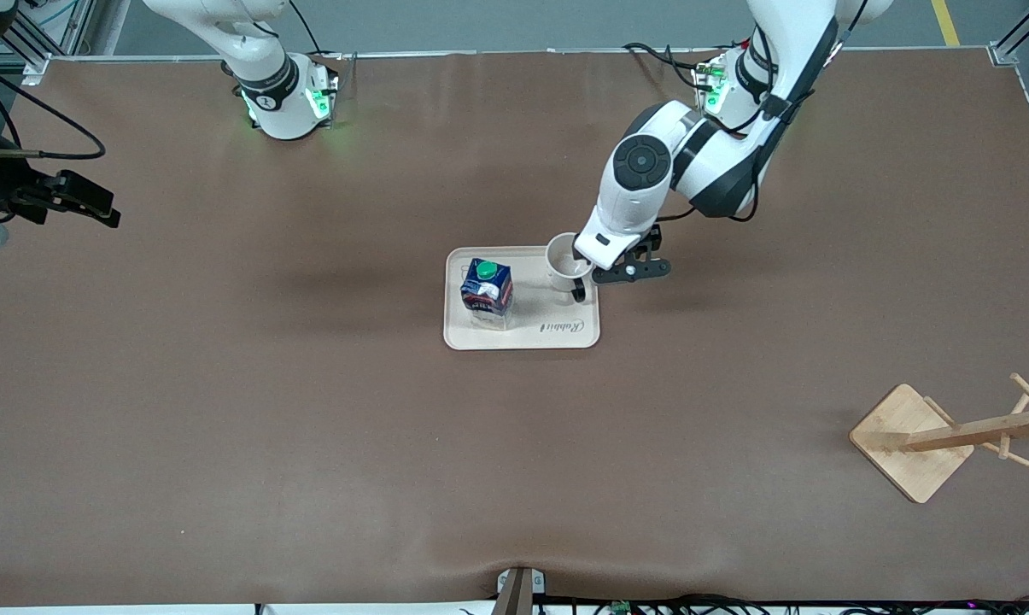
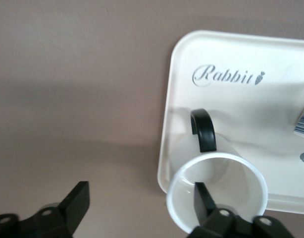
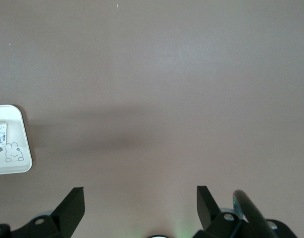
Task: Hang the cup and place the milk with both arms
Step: 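Reach the left gripper to the white mug rim on the tray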
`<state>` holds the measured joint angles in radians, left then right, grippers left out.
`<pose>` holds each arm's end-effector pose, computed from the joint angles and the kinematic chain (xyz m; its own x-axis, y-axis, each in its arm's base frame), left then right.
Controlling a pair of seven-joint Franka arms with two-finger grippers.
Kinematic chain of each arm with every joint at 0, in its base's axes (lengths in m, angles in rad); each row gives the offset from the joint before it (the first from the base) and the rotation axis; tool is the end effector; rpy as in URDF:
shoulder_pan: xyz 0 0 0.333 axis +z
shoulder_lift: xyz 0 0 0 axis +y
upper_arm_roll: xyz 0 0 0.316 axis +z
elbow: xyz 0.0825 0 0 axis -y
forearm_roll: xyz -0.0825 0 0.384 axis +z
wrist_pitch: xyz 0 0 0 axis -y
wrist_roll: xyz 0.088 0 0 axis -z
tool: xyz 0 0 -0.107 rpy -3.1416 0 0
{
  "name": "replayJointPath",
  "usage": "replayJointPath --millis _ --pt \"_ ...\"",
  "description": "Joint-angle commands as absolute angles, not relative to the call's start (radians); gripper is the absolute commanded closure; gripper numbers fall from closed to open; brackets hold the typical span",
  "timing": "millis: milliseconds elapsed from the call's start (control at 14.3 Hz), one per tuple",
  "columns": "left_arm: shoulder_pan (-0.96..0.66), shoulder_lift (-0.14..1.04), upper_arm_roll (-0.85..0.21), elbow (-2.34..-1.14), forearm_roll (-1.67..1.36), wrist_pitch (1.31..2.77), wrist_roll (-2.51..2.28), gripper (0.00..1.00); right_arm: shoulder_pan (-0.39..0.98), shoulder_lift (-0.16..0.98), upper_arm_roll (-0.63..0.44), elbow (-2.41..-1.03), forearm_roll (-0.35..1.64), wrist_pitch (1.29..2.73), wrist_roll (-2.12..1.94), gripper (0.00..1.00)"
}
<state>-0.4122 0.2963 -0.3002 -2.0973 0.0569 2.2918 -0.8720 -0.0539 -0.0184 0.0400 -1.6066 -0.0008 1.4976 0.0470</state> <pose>0.4339 -0.3701 0.2776 0.9874 0.1294 -0.0916 0.1266 -0.9913 -0.0357 0.5400 -0.0074 0.6117 0.9940 -0.0609 -0.0903 -0.0607 -0.9981 0.0058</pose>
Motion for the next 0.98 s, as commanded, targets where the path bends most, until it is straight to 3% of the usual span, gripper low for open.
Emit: replayJointPath --millis 0,140,491,911 --pt "-0.431 0.345 -0.313 -2.109 0.043 2.38 -0.939 0.33 -0.043 0.005 0.044 -1.58 0.012 1.493 0.032 0.0" --pt "-0.437 0.379 -0.313 -2.108 0.049 2.437 -0.971 0.38 -0.04 0.011 0.044 -1.58 0.011 1.491 0.031 0.0" --pt "-0.456 0.414 -0.313 -2.094 0.055 2.467 -1.002 0.98 -0.025 0.064 0.046 -1.589 0.009 1.468 0.035 0.0" --pt "-0.427 0.341 -0.307 -2.082 0.058 2.453 -0.989 1.0 0.081 0.071 0.048 -1.621 0.052 1.46 0.161 0.0"
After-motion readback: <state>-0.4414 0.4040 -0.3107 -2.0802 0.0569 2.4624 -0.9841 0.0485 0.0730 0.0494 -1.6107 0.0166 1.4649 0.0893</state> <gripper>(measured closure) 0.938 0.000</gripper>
